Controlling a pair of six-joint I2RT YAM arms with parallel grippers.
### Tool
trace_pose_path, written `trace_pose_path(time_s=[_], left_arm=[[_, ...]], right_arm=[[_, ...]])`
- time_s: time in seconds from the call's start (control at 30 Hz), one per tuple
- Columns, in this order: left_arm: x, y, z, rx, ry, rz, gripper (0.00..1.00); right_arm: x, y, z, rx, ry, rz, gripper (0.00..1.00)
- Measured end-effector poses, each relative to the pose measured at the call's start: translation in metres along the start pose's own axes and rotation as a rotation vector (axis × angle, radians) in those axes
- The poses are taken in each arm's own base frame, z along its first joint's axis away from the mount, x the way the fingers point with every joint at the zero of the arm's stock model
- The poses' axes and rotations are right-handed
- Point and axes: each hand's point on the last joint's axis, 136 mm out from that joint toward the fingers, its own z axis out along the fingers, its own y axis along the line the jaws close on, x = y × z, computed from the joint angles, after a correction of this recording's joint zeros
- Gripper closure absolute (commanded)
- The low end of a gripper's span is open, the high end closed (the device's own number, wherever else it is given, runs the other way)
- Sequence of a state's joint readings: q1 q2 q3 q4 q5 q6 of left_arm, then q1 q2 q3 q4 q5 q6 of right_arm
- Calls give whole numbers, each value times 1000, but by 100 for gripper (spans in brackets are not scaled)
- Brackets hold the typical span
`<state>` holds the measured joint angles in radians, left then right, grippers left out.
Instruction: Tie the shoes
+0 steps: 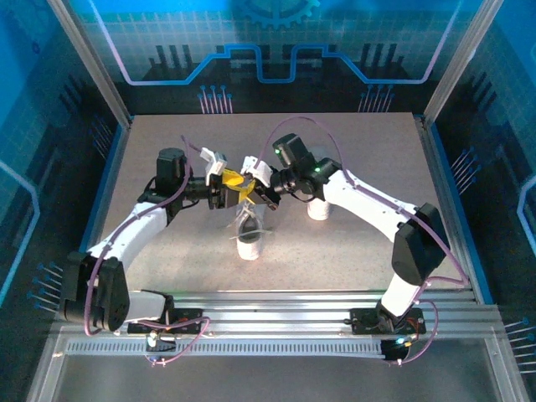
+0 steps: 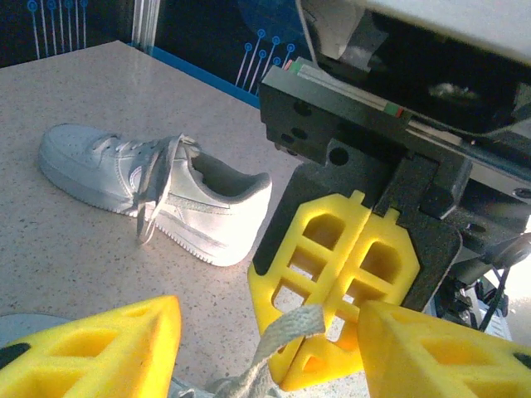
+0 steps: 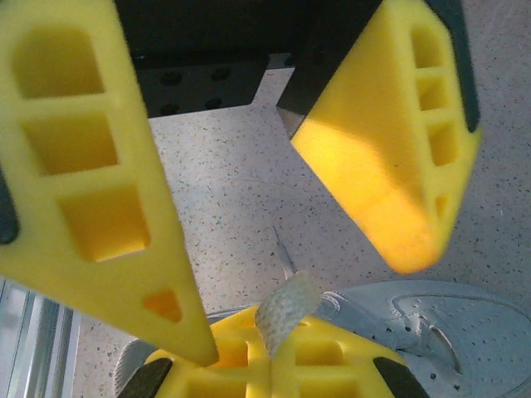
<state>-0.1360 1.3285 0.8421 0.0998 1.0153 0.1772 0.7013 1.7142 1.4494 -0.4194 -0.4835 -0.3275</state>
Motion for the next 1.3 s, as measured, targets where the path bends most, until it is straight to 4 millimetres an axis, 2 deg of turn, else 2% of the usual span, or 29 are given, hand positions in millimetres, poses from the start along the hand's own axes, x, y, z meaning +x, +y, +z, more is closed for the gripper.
trace_pose_path(time_s=[0.3, 0.37, 0.47, 0.53, 0.63, 0.7, 0.83, 1.0, 1.03, 1.13, 1.17, 1.23, 1.3], left_arm=[[1, -5, 3, 76, 12, -9, 64], [2, -7, 2, 85, 15, -11, 63], [5, -8, 2, 86, 21, -9, 56], [7, -8, 2, 86, 29, -21, 56], [10, -9, 2, 92, 35, -23, 63], [11, -11, 1, 100, 39, -27, 71], [13, -11, 0, 105, 48, -31, 98], [14, -11, 0, 104, 51, -31, 100], [14, -11, 0, 104, 51, -31, 100], [13, -11, -1, 97, 51, -28, 100], [13, -10, -1, 90, 52, -26, 100], [11, -10, -2, 72, 53, -18, 100], [8, -9, -4, 47, 50, -1, 100]], right_arm=[[2, 0, 5, -6, 10, -12, 100], [2, 1, 6, -6, 10, -12, 100], [4, 1, 6, -8, 12, -9, 100], [5, 2, 8, -9, 12, -7, 100], [6, 2, 8, -13, 13, -3, 100], [6, 2, 8, -12, 15, -2, 100], [6, 2, 7, -11, 13, 2, 100], [7, 0, 6, -7, 4, 19, 100], [6, 0, 6, -7, 4, 20, 96], [6, -1, 5, -3, 1, 27, 66], [5, -2, 4, 4, -3, 29, 59], [5, -3, 0, 17, -8, 39, 50], [10, -3, -6, 29, -12, 60, 47]])
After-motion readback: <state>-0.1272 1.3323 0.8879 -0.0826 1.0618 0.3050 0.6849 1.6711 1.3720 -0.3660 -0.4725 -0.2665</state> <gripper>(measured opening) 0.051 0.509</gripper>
